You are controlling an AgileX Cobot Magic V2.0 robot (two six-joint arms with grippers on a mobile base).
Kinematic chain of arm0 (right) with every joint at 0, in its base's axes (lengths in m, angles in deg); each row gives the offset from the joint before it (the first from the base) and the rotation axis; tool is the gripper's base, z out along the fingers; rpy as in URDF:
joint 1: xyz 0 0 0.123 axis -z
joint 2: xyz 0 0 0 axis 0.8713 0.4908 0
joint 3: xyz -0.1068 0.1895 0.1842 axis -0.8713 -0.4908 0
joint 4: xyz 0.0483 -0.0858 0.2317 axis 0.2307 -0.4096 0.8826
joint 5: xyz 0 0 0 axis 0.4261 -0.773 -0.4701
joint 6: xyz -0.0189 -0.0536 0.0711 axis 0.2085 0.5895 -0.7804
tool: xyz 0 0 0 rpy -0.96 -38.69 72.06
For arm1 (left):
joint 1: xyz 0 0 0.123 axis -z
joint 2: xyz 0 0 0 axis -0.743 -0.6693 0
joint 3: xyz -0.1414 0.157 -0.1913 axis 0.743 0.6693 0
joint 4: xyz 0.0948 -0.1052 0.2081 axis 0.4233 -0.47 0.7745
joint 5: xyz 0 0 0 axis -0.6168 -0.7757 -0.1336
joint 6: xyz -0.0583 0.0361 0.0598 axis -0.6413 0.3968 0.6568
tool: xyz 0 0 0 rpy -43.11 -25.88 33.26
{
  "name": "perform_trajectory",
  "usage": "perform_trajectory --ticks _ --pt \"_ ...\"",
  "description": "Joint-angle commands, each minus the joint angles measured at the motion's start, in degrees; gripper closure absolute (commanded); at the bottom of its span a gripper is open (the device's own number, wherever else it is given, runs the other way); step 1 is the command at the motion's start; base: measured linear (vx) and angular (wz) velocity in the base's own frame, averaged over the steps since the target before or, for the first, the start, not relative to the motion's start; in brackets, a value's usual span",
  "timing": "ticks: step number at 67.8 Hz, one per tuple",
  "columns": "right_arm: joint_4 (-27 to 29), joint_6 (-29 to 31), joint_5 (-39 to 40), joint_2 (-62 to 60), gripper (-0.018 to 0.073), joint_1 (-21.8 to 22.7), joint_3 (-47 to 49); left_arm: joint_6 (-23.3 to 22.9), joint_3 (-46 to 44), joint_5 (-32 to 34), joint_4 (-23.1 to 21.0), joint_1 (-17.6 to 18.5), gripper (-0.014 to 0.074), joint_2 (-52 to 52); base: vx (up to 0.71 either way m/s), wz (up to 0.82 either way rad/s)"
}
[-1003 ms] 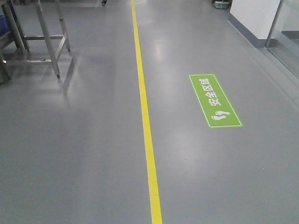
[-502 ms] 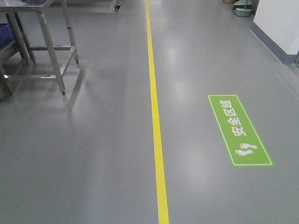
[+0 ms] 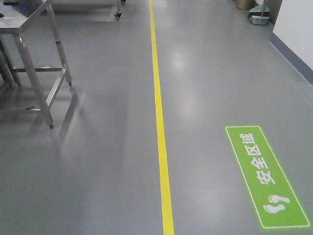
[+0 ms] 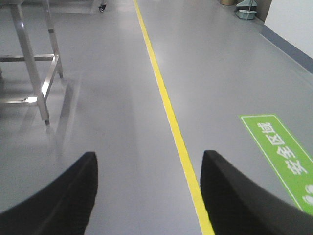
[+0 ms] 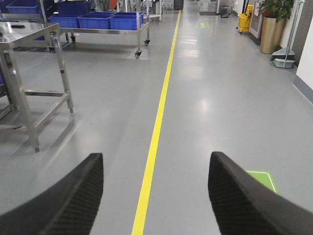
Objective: Move and align brake pads A on conveyor
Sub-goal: 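Drive forward along the yellow floor line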
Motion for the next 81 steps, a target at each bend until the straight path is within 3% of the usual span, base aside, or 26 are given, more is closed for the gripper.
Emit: perform_trajectory --ticks 1,81 --pt "-0.61 -0.12 4.28 0.59 0.0106 0.23 1.52 -0.01 -1.35 4.03 -0.38 0.25 0.0147 -0.42 0.70 -0.07" --pt "-0.61 -0.12 4.28 0.59 0.0106 0.23 1.52 -0.01 -1.35 4.08 -0.38 0.25 0.0147 -0.42 0.70 0.00"
